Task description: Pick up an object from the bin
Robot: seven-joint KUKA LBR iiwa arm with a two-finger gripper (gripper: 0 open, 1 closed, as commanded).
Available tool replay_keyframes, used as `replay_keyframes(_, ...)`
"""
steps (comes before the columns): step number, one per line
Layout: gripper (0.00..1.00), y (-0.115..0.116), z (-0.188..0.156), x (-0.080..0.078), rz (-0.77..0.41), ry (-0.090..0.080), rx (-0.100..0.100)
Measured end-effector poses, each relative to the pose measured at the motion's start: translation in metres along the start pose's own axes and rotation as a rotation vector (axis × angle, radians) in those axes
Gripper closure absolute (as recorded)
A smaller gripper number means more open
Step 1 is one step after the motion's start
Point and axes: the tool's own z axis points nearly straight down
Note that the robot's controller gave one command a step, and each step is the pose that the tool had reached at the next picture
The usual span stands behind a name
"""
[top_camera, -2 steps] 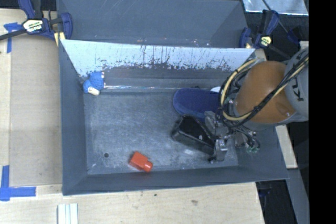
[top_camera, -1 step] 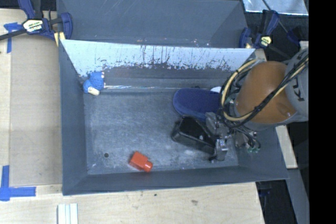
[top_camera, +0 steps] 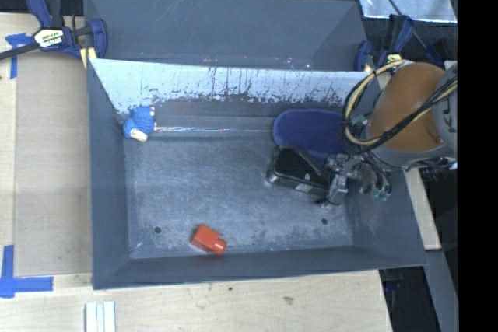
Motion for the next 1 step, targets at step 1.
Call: replay_keyframes(1, 1.00, 0.0095, -0.1378, -0.0054, 0.000, -0.008, 0.003)
